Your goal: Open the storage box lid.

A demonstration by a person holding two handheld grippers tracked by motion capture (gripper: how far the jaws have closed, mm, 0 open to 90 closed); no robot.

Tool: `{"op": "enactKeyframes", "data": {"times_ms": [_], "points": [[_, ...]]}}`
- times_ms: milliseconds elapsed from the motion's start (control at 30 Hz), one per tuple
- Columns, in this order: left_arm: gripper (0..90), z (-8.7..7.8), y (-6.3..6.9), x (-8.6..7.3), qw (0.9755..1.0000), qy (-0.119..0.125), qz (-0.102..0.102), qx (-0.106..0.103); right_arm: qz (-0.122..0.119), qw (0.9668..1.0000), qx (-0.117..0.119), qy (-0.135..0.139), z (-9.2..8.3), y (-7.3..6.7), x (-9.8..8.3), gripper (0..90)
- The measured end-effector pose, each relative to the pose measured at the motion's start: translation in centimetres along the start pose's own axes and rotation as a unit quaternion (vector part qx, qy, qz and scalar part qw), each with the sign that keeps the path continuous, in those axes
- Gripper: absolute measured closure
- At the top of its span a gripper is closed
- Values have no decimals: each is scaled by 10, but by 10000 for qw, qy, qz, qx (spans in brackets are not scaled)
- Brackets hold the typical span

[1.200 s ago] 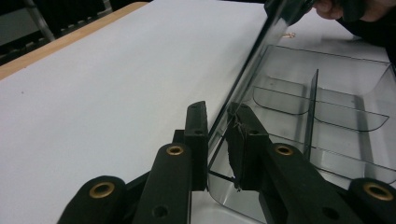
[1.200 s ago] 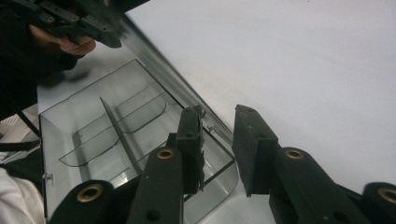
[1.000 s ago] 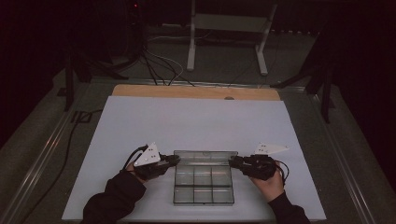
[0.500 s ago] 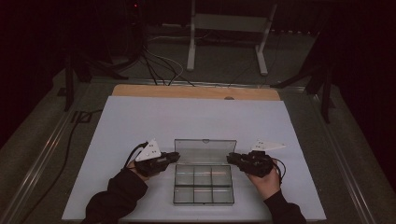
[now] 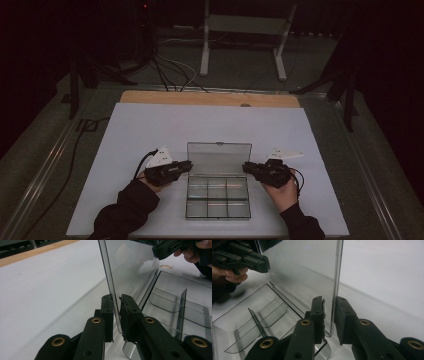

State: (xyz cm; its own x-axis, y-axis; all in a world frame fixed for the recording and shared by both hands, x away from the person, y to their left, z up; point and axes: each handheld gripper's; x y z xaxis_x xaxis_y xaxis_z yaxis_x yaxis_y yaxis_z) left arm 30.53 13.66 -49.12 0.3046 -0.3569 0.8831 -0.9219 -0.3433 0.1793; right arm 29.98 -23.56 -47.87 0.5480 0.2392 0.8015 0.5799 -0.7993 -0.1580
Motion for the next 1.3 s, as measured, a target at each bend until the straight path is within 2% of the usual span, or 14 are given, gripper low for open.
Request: {"op": "enactKeyframes", "data": {"times_ms": [233, 433, 700, 1300], "points": [[810, 1, -2, -1, 9998, 54, -199, 14, 152, 9999, -42, -61, 3, 1, 1, 784], [782, 4, -2, -2, 9995, 50, -274, 171, 315, 9994, -74, -147, 7, 2, 1, 780], [766, 5, -7, -3, 9981, 65, -597, 116, 549, 9981, -82, -280, 13, 4, 3, 749], [722, 9, -13, -5, 9948, 57, -1009, 79, 797, 9950, -220, -561, 22, 3, 6, 685]]}}
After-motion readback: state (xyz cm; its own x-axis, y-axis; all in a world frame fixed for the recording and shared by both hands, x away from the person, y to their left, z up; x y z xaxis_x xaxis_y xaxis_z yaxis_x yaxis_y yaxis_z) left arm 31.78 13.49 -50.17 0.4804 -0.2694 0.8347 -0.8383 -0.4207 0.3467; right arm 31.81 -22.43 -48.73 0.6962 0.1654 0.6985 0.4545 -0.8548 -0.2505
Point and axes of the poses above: each handheld gripper's, and its own axes: z roughly forward along the jaws, x roughly out of its top, y roughly to its right, and after that the axes turned 12 degrees about -x, right-handed
